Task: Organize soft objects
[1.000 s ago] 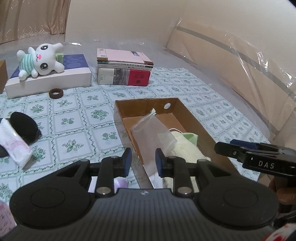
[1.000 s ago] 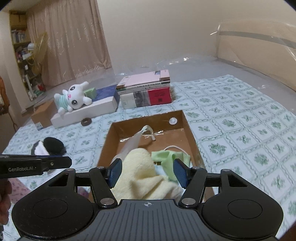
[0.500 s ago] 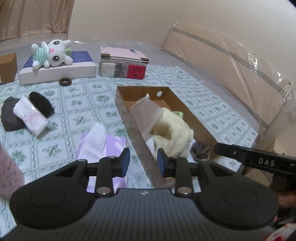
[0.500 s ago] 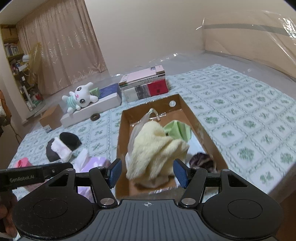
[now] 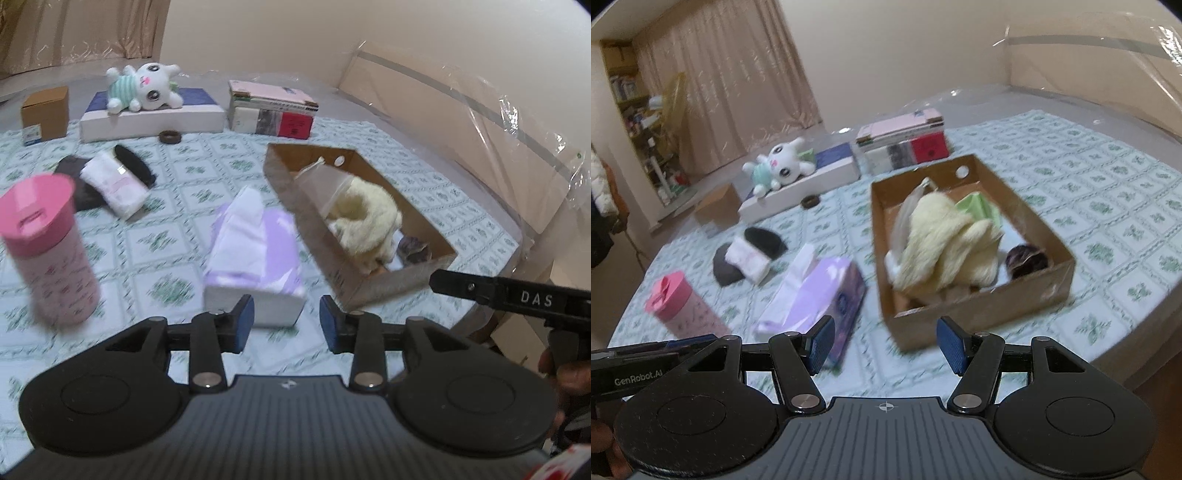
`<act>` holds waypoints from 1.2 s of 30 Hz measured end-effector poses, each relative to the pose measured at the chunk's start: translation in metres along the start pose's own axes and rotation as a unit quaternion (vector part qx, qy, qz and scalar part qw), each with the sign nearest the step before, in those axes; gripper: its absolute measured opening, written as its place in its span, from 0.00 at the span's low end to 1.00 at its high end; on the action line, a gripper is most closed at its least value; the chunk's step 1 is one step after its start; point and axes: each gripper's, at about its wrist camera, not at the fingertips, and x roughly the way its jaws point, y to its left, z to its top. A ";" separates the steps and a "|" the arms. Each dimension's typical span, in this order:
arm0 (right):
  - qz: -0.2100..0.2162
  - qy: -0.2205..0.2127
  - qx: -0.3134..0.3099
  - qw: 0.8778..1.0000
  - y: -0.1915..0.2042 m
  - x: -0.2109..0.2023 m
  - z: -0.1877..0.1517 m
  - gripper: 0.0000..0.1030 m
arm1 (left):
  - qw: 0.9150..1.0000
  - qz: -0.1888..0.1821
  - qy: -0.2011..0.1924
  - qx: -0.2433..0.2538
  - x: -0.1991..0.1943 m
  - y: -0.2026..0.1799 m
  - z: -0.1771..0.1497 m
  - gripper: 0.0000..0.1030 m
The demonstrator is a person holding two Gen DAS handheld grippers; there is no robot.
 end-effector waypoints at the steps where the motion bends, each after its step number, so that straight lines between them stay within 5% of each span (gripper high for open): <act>1: 0.001 0.004 -0.003 1.000 0.004 0.001 -0.004 0.59 | 1.000 0.003 0.001 0.001 -0.004 0.005 -0.005 0.37; 18: 0.056 0.053 -0.075 0.994 0.075 0.037 -0.032 0.59 | 0.992 0.116 -0.008 -0.046 -0.080 0.129 -0.049 0.50; 26: 0.082 0.063 -0.098 0.990 0.104 0.060 -0.032 0.59 | 0.987 0.157 -0.013 -0.042 -0.103 0.177 -0.043 0.56; 36: 0.086 0.059 -0.149 0.983 0.125 0.090 -0.012 0.59 | 0.986 0.168 -0.006 -0.012 -0.104 0.229 -0.019 0.60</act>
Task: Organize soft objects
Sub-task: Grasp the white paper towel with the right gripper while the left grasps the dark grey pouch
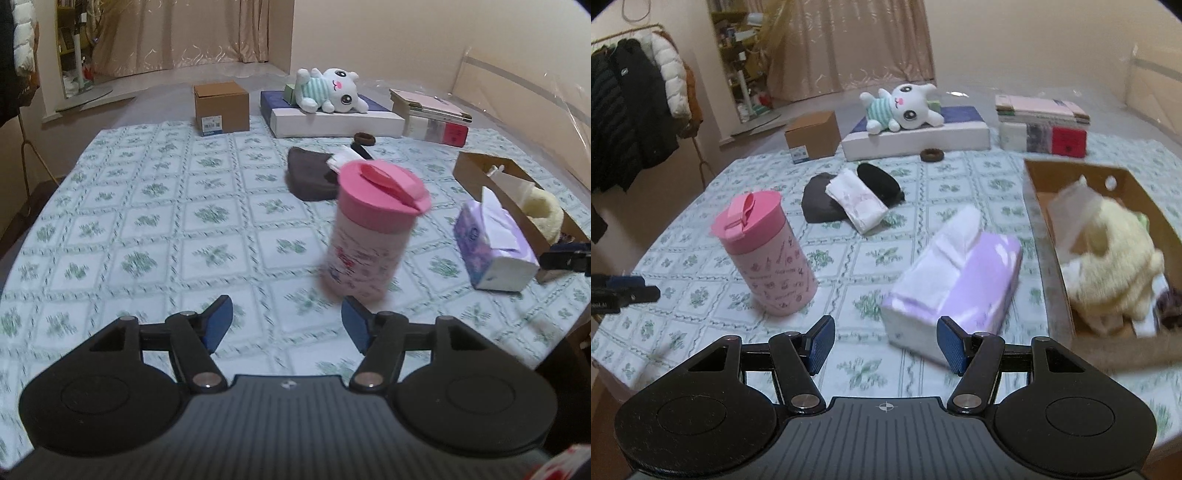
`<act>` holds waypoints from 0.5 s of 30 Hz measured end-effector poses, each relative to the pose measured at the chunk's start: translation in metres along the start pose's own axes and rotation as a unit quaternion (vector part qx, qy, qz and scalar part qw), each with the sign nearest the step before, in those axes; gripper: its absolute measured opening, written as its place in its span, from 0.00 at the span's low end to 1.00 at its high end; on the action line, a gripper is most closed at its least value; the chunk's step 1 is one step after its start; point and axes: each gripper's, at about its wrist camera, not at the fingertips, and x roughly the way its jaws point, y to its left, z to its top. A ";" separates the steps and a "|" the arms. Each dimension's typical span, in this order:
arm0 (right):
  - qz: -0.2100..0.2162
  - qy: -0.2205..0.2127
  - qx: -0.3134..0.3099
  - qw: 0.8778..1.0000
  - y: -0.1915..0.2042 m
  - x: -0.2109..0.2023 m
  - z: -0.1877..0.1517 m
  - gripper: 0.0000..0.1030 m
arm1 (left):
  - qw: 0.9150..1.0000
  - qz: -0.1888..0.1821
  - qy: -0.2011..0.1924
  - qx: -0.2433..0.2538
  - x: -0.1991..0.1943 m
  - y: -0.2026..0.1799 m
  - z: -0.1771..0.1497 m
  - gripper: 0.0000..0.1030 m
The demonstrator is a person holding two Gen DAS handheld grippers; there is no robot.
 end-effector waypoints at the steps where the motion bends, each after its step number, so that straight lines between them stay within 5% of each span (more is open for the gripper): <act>1: 0.000 -0.002 -0.008 1.000 0.000 0.003 0.004 0.59 | 1.000 0.001 -0.001 0.006 0.003 0.004 0.005 0.60; 6: 0.004 -0.009 -0.062 0.998 0.001 0.022 0.035 0.59 | 0.998 0.006 -0.002 0.064 0.020 0.024 0.033 0.60; 15: 0.017 -0.001 -0.186 0.982 0.005 0.075 0.086 0.59 | 0.980 0.000 -0.013 0.199 0.068 0.046 0.090 0.68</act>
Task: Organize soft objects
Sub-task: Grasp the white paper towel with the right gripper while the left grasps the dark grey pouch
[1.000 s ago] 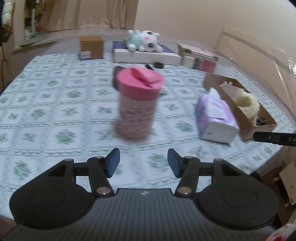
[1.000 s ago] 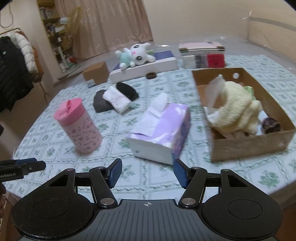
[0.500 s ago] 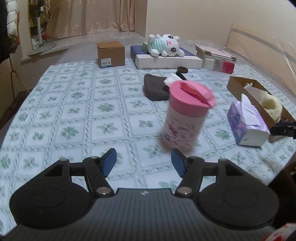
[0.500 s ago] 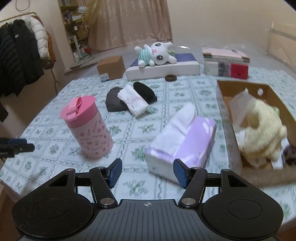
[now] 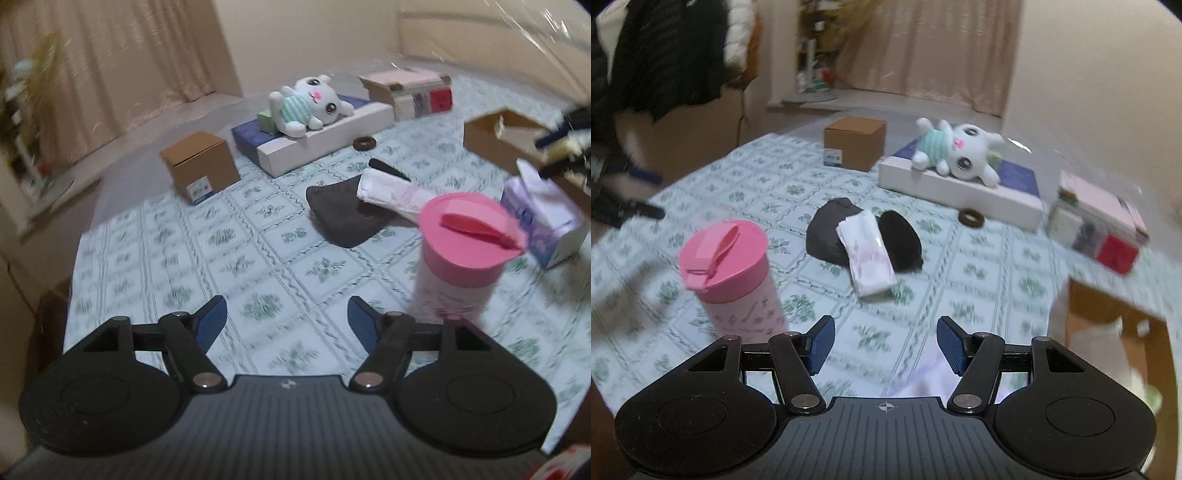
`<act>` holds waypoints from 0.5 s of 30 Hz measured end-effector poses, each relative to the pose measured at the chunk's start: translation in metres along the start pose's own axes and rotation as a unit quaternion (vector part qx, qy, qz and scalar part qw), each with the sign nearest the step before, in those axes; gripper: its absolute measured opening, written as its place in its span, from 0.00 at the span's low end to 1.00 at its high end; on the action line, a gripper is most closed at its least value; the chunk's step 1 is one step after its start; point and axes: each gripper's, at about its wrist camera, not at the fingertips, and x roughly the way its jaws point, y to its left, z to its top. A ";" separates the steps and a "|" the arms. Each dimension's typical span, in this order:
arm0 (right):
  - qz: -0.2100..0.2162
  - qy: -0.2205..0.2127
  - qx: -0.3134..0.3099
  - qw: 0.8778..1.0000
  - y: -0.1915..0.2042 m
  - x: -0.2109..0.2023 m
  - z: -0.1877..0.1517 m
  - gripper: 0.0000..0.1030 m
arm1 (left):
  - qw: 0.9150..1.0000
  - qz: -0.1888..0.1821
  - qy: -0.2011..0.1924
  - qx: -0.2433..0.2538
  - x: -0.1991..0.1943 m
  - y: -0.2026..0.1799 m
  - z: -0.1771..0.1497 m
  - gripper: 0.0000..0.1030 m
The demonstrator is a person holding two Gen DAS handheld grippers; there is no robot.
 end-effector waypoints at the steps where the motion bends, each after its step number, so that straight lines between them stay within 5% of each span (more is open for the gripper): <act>1: 0.004 0.004 -0.014 1.000 -0.001 0.007 0.004 0.59 | 1.000 -0.002 0.003 0.014 0.008 0.002 0.003 0.69; 15: 0.081 0.085 -0.131 0.984 -0.005 0.137 0.050 0.59 | 0.987 -0.062 0.012 0.144 0.108 0.002 0.034 0.75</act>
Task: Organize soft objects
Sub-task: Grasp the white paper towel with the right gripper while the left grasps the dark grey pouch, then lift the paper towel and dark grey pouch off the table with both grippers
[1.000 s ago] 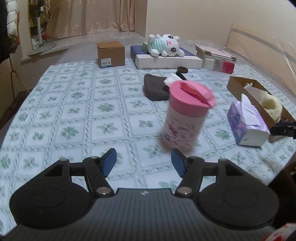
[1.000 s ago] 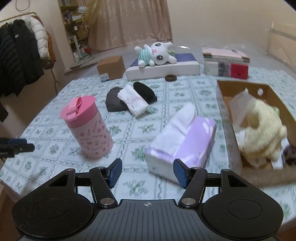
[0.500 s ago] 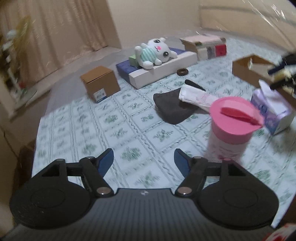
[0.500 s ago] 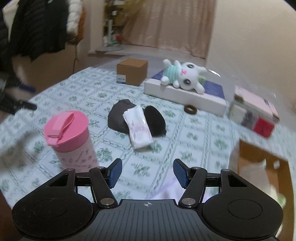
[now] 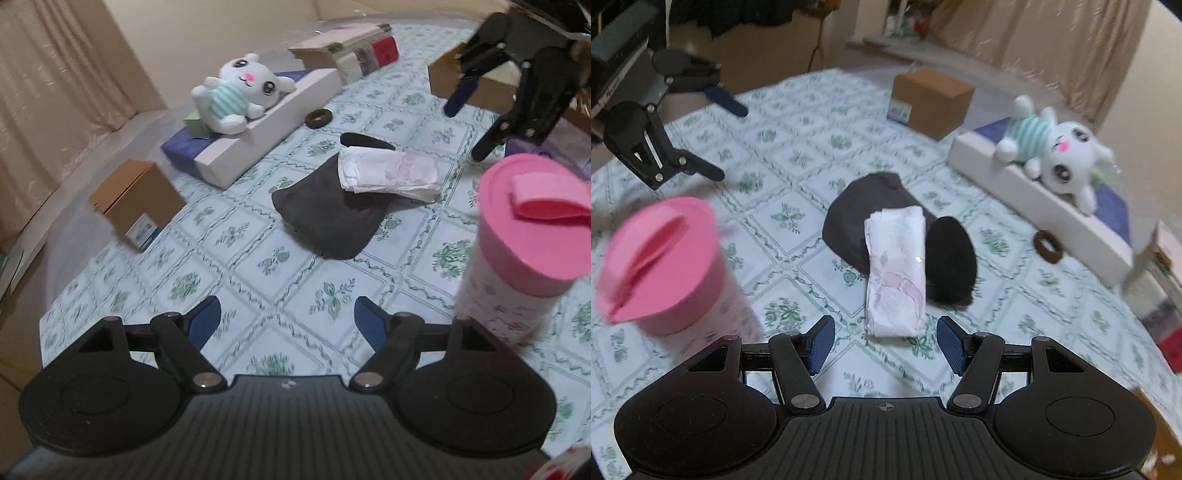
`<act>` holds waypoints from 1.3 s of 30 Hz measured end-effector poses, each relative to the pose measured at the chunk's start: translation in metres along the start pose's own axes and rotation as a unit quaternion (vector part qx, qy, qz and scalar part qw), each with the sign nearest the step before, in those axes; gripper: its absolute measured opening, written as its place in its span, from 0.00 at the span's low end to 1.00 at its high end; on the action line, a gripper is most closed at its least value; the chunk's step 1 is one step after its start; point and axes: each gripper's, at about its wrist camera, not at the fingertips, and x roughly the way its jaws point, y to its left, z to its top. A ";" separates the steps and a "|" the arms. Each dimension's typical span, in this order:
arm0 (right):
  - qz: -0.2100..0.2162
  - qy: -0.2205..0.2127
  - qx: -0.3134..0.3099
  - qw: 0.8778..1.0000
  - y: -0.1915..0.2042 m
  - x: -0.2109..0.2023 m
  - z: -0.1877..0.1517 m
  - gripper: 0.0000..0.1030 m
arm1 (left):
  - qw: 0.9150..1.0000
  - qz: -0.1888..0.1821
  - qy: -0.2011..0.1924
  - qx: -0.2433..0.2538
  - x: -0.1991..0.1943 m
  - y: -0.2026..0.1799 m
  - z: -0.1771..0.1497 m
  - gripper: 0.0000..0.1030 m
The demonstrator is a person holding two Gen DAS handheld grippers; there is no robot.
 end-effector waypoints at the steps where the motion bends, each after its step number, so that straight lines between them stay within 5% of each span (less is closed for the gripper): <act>1: 0.002 0.005 -0.003 1.000 -0.003 0.008 0.002 0.59 | 1.000 -0.004 -0.001 0.005 0.005 0.001 0.002 0.75; 13: 0.016 0.031 0.010 0.999 -0.028 0.068 0.017 0.59 | 0.996 -0.053 -0.013 0.067 0.066 0.003 0.036 0.75; 16: 0.026 0.040 0.015 0.999 -0.031 0.075 0.018 0.36 | 0.994 -0.071 -0.022 0.079 0.076 0.001 0.044 0.75; 20: 0.027 0.036 0.040 0.998 -0.037 0.075 0.013 0.19 | 0.991 -0.086 -0.023 0.103 0.094 -0.006 0.054 0.75; 28: 0.007 0.023 0.099 0.995 -0.059 0.050 0.003 0.13 | 0.982 -0.126 -0.013 0.139 0.129 -0.033 0.073 0.79; 35: -0.009 0.028 0.116 0.993 -0.070 0.036 -0.009 0.13 | 0.980 -0.118 0.008 0.158 0.153 -0.043 0.080 0.79; 37: -0.010 0.029 0.118 0.993 -0.071 0.036 -0.012 0.13 | 0.981 -0.120 0.015 0.155 0.157 -0.042 0.082 0.76; 39: -0.008 0.030 0.119 0.992 -0.071 0.037 -0.013 0.13 | 0.982 -0.122 0.020 0.146 0.159 -0.040 0.085 0.55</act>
